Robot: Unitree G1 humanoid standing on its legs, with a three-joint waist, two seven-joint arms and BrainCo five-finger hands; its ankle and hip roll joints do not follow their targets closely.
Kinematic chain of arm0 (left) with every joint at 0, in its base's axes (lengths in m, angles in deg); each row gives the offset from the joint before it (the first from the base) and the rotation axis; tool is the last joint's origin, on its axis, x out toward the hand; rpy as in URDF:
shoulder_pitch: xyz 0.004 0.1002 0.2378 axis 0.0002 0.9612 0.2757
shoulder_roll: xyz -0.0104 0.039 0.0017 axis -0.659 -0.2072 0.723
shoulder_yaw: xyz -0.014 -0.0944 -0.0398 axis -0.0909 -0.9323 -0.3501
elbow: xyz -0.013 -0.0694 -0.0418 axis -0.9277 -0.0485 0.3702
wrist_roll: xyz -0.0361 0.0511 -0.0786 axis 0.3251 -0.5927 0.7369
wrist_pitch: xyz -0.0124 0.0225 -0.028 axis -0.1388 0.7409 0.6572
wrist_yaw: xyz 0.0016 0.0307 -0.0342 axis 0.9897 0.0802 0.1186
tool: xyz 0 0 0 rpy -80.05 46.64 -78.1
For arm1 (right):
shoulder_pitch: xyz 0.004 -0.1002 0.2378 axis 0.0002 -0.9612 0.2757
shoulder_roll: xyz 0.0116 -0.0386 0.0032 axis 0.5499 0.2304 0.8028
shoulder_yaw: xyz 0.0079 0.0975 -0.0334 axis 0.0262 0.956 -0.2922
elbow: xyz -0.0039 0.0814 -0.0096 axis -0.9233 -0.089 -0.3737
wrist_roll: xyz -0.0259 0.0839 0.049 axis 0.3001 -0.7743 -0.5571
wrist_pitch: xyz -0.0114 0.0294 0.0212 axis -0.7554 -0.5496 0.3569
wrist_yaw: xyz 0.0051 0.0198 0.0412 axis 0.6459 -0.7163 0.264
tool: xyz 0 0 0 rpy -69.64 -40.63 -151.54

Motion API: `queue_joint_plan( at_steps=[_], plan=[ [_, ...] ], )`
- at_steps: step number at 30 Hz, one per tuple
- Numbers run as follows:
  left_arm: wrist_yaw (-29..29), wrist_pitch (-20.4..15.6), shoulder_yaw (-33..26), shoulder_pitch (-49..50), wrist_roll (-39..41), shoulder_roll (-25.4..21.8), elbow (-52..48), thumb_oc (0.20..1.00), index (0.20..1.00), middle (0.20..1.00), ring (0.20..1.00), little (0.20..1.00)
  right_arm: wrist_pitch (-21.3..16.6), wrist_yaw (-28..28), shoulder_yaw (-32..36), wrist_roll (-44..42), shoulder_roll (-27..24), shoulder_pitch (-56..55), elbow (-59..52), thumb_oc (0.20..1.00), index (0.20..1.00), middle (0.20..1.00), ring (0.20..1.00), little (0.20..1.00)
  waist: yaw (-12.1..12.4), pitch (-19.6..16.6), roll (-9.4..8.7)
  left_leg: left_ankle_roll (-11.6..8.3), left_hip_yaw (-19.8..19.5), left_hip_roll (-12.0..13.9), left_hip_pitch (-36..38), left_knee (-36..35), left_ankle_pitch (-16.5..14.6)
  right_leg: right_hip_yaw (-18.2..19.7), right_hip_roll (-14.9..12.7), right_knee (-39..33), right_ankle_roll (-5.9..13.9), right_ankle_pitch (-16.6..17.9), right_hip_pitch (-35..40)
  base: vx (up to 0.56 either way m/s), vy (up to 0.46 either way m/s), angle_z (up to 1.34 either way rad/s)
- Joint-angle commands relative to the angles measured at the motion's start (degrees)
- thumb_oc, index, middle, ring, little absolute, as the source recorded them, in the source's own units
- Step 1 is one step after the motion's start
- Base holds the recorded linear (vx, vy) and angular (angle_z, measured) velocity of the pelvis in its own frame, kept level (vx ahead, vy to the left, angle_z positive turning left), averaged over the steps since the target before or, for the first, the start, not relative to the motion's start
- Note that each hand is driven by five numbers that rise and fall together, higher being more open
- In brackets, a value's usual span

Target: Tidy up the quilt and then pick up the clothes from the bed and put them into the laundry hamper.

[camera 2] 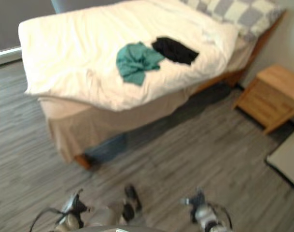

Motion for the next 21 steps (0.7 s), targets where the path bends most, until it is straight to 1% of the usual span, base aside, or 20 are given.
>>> queue_joint_plan(
  at_steps=[1, 2, 3, 4, 5, 6, 7, 8, 9, 10, 11, 12, 13, 14, 15, 16, 18, 19, 21],
  plan=[
    [-0.58, -0.41, -1.72, -5.15, -1.94, 3.67, 1.7, 1.0, 1.0, 1.0, 1.0, 1.0, 0.21, -0.47, 1.92, 1.1, -3.15, 2.25, -2.03, 1.0, 1.0, 1.0, 1.0, 1.0, -0.89, 4.54, 2.27, -14.23, -7.29, 6.1, 6.85, -0.2, -4.45, 7.49, -13.43, -4.28, 7.04, 12.6, -5.13, 0.33, 0.033, 0.45],
    [-1.1, 0.24, -1.97, -5.26, -3.02, 2.18, 2.16, 1.0, 1.0, 1.0, 1.0, 1.0, 0.33, -0.23, 2.48, 0.26, -2.49, 2.48, -2.47, 1.0, 1.0, 1.0, 1.0, 1.0, -2.57, 5.96, 4.28, -13.75, -8.93, 8.17, 10.89, -2.89, -3.64, 10.4, -11.81, 7.72, 6.6, 16.89, -14.34, 0.47, 0.037, 0.82],
    [-1.5, 0.35, -2.12, -5.3, -3.2, 1.76, 3.06, 1.0, 1.0, 1.0, 1.0, 1.0, 0.3, -0.25, 2.6, 0.14, -2.09, 2.42, -2.4, 1.0, 1.0, 1.0, 1.0, 1.0, -3.12, 6.45, 5.19, -14.12, -10.47, 8.73, 12.42, -3.75, -3.85, 10.53, -12.02, 8.17, 5.82, 15.22, -17.06, 0.51, 0.002, 1.54],
    [-2.07, 0.54, -2.15, -5.3, -3.51, 1.34, 3.76, 1.0, 1.0, 1.0, 1.0, 1.0, 0.46, -0.06, 2.55, 0.11, -1.86, 1.98, -2.25, 1.0, 1.0, 1.0, 1.0, 1.0, -3.7, 6.78, 5.57, -14.51, -12.18, 8.64, 13.67, -4.1, -4.04, 10.64, -12.59, 4.88, 4.82, 13.69, -18.43, 0.32, -0.004, 1.47],
    [-2.08, 0.54, -2.16, -5.31, -3.52, 1.35, 3.76, 1.0, 1.0, 1.0, 1.0, 1.0, 0.46, -0.06, 2.54, 0.11, -1.87, 1.99, -2.25, 1.0, 1.0, 1.0, 1.0, 1.0, -3.74, 6.69, 5.75, -14.57, -12.23, 8.86, 13.5, -4.05, -3.99, 10.53, -12.4, 4.57, 4.73, 13.95, -18.44, 0.47, -0.062, 1.09],
    [-3.06, 0.55, -1.75, -5.02, -4.56, 0.86, 5.01, 1.0, 1.0, 1.0, 1.0, 1.0, 0.71, 0.23, 2.14, 0.16, -2.06, 1.54, -2.18, 1.0, 1.0, 1.0, 1.0, 1.0, -5.4, 7.15, 6.11, -15.36, -15.54, 8.07, 16.02, -4.63, -5.1, 12.7, -11.2, -3.78, 2.83, 9.85, -19.4, 0.29, -0.059, 0.62],
    [-3.06, 0.55, -1.77, -5.03, -4.57, 0.87, 5.01, 1.0, 1.0, 1.0, 1.0, 1.0, 0.71, 0.24, 2.14, 0.16, -2.07, 1.55, -2.18, 1.0, 1.0, 1.0, 1.0, 1.0, -5.42, 7.06, 6.25, -15.41, -15.55, 8.24, 15.86, -4.59, -5.05, 12.65, -11.05, -4.12, 2.77, 10.13, -19.39, 0.61, -0.192, 1.07],
    [-2.55, 1.91, -2.51, -4.77, -5.01, 0.41, 6.02, 1.0, 1.0, 1.0, 1.0, 1.0, 1.67, 0.19, 0.82, 2.16, -3.58, 1.48, -1.13, 1.0, 1.0, 1.0, 1.0, 1.0, -6.96, 7.07, 5.38, -16.32, -19.05, 7.54, 18.09, -4.54, -7.15, 18.27, -8.93, -18.68, 2.6, 10.63, -18.78, 0.36, -0.183, 1.03],
    [-3.17, 0.82, -1.11, -4.9, -5.65, 0.75, 6.47, 1.0, 1.0, 1.0, 1.0, 1.0, 1.66, 0.43, 1.83, 1.11, -3.59, 1.16, -0.54, 1.0, 1.0, 1.0, 1.0, 1.0, -6.66, 6.98, 4.82, -16.29, -20.23, 6.92, 17.59, -2.95, -8.95, 18.96, -10.15, -21.29, 2.7, 10.68, -17.64, 0.47, -0.247, 1.08],
    [-2.89, 0.34, -1.41, -5.4, -4.96, 0.42, 5.81, 1.0, 1.0, 1.0, 1.0, 1.0, 1.63, 0.66, 1.64, 1.18, -3.66, 1.64, -0.44, 1.0, 1.0, 1.0, 1.0, 1.0, -5.99, 6.68, 4.62, -15.72, -20.09, 6.84, 17.03, 0.18, -11.12, 18.32, -11.06, -21.16, 2.22, 10.65, -17.3, 0.24, -0.221, 0.68],
    [-2.81, 0.25, -1.24, -4.91, -4.25, 0.69, 5.14, 1.0, 1.0, 1.0, 1.0, 1.0, 1.64, 0.48, 1.14, 1.44, -3.69, 2.04, -0.69, 1.0, 1.0, 1.0, 1.0, 1.0, -5.61, 6.74, 4.66, -16.21, -20.15, 6.51, 15.86, 3.78, -11.73, 18.43, -10.52, -20.91, 1.53, 10.73, -17.38, 0.23, -0.218, 0.93],
    [-2.74, 0.13, -1.41, -4.84, -3.37, 0.8, 4.55, 1.0, 1.0, 1.0, 1.0, 1.0, 1.82, 0.49, 1.08, 1.56, -3.86, 1.98, -0.65, 1.0, 1.0, 1.0, 1.0, 1.0, -5.3, 7.06, 4.74, -17.38, -20.78, 6.77, 12.51, 10.33, -11.86, 17.37, -11.01, -21.17, 0.82, 10.27, -16.37, 0.15, -0.196, 0.92],
    [-2.15, -0.24, -1.55, -5.24, -2.39, 0.79, 3.92, 1.0, 1.0, 1.0, 1.0, 1.0, 1.69, -0.03, 1.57, 1.14, -4.39, 2.07, -0.69, 1.0, 1.0, 1.0, 1.0, 1.0, -4.7, 7.98, 4.25, -18.55, -20.66, 6.8, 9.17, 16.63, -10.74, 16.59, -12.07, -21.57, -0.02, 10.49, -15.65, 0.05, -0.142, 0.95],
    [-1.64, -0.61, -1.59, -5.83, -0.86, 0.88, 2.7, 1.0, 1.0, 1.0, 1.0, 1.0, 1.69, -0.87, 2.35, 0.34, -4.94, 2.29, -0.34, 1.0, 1.0, 1.0, 1.0, 1.0, -4.75, 8.94, 3.96, -19.71, -20.74, 7.41, 5.16, 22.67, -9.87, 14.86, -12.9, -22.46, -0.92, 10.39, -14.54, 0.08, -0.091, 0.85],
    [-0.44, -0.72, -1.18, -6.48, -0.61, 1.02, 2.03, 1.0, 1.0, 1.0, 1.0, 1.0, 1.84, -1.68, 3.44, -0.65, -5.18, 2.54, 0.18, 1.0, 1.0, 1.0, 1.0, 1.0, -4.9, 9.06, 3.96, -20.51, -18.14, 9.79, 3.42, 23.49, -8.79, 13.03, -14.29, -24.49, -1.07, 10.13, -12.6, 0.06, -0.047, 0.85],
    [-0.43, -0.72, -1.17, -6.48, -0.61, 1.03, 2.03, 1.0, 1.0, 1.0, 1.0, 1.0, 1.83, -1.68, 3.45, -0.65, -5.18, 2.54, 0.2, 1.0, 1.0, 1.0, 1.0, 1.0, -4.92, 9.11, 3.96, -20.52, -18.18, 9.79, 3.47, 23.51, -8.81, 12.98, -14.29, -24.6, -1.07, 10.17, -12.47, 0.11, 0.054, 0.71],
    [0.0, -0.89, -0.83, -6.3, -0.95, 1.26, 1.92, 1.0, 1.0, 1.0, 1.0, 1.0, 1.8, -1.75, 3.85, -1.1, -5.31, 2.28, 0.54, 1.0, 1.0, 1.0, 1.0, 1.0, -5.11, 8.03, 4.54, -20.98, -16.47, 12.57, 5.8, 17.02, -8.36, 12.15, -15.82, -26.5, -0.1, 10.08, -11.02, 0.14, 0.152, 0.55],
    [-0.04, -0.96, -0.97, -5.96, -1.03, 1.25, 2.12, 1.0, 1.0, 1.0, 1.0, 1.0, 1.81, -1.57, 3.93, -1.01, -5.51, 2.03, 0.49, 1.0, 1.0, 1.0, 1.0, 1.0, -5.23, 7.43, 5.04, -21.29, -16.55, 13.61, 7.17, 13.5, -7.72, 12.04, -16.2, -26.77, 0.35, 10.05, -10.85, 0.16, 0.247, 0.14],
    [-0.24, -0.95, -0.81, -5.6, -1.56, 1.39, 2.59, 1.0, 1.0, 1.0, 1.0, 1.0, 2.03, -1.36, 3.91, -0.19, -5.58, 1.53, 0.86, 1.0, 1.0, 1.0, 1.0, 1.0, -5.46, 6.26, 6.31, -22.86, -17.87, 17.14, 8.56, 5.95, -3.71, 12.17, -16.92, -26.42, 1.15, 9.54, -11.0, 0.16, 0.349, -0.23]
  ],
)
